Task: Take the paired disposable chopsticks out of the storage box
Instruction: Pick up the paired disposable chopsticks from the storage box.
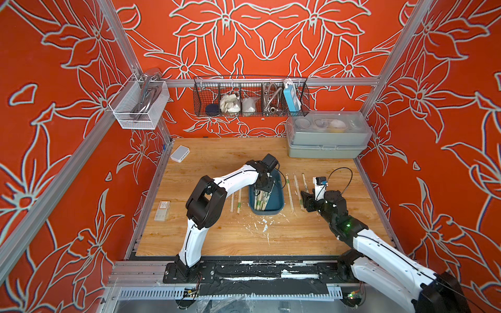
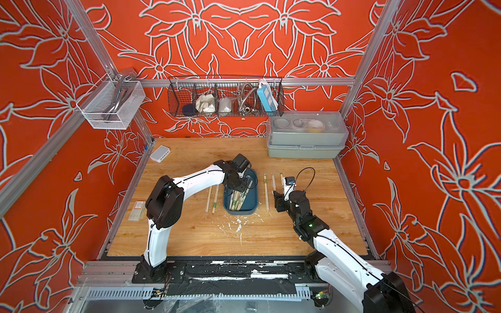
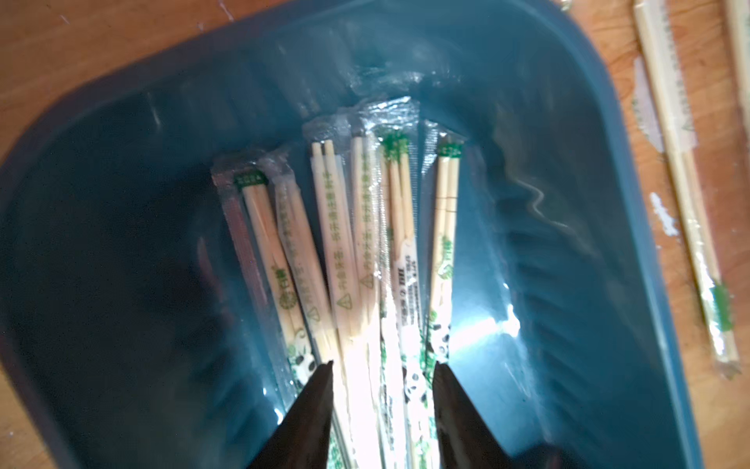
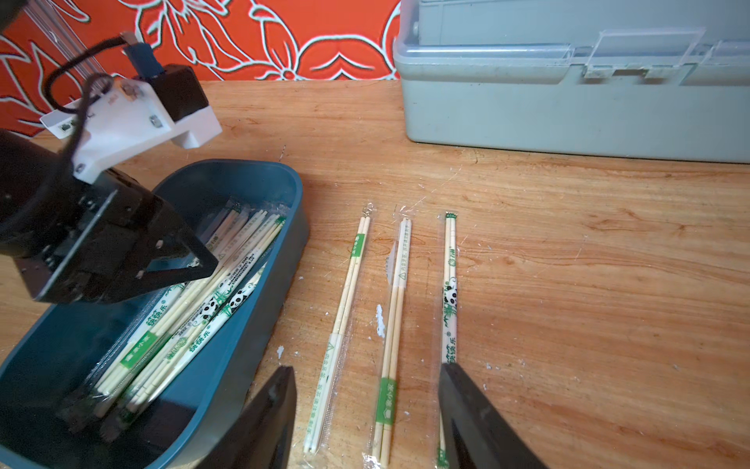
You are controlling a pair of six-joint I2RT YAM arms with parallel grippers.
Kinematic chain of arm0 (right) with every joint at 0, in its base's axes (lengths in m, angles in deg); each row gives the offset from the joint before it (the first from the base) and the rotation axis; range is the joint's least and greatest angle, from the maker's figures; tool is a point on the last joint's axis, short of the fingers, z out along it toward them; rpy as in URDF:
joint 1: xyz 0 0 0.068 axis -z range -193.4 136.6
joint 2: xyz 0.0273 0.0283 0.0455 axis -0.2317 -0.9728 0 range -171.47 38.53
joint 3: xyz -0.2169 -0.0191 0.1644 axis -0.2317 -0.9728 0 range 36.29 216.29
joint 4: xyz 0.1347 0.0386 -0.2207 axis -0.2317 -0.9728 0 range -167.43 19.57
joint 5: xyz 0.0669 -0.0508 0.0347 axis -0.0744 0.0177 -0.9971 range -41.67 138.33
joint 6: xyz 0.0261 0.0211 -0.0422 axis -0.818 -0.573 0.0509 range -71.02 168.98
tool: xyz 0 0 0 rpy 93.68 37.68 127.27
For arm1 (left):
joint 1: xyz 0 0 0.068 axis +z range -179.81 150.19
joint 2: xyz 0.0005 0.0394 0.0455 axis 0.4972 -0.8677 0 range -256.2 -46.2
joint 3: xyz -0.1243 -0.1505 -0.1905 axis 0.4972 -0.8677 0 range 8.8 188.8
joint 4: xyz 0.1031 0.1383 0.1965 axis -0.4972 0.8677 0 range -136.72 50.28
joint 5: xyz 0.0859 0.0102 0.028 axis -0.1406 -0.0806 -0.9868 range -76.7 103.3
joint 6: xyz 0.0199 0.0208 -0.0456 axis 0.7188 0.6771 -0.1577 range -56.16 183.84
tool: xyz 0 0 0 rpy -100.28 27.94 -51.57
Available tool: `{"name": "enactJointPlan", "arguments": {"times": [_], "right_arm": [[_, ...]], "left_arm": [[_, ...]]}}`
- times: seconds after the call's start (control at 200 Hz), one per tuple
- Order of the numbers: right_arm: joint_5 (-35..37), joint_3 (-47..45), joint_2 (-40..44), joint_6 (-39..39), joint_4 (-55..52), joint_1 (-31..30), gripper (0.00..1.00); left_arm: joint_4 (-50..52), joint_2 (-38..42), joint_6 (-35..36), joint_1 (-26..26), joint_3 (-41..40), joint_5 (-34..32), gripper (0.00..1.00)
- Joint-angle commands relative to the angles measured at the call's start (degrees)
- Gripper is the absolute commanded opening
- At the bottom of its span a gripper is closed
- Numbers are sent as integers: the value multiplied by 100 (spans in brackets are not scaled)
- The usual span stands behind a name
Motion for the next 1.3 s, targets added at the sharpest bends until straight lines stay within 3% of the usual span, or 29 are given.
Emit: {"name": "enactJointPlan", "arguments": {"times": [0.0, 0.325, 0.571, 0.751, 1.091, 1.296], "right_arm": [[99, 52, -26, -42, 42, -38, 61], [90, 86, -143, -60, 79, -36, 61], [108, 66, -70, -78, 38, -36, 61], [108, 70, -76, -84, 38, -38, 61], [64, 93, -117, -78, 25, -36, 61], [56, 121, -126, -69, -6, -38, 61]], "left_arm": [[222, -246, 89, 62, 150, -17, 42], [276, -508, 155, 124, 283, 102, 39], [241, -588, 148, 142, 236, 70, 30], [200, -471, 79, 142, 139, 58, 20], [231, -146, 20, 109, 64, -45, 11], [312, 34, -42, 107, 60, -58, 10]]}}
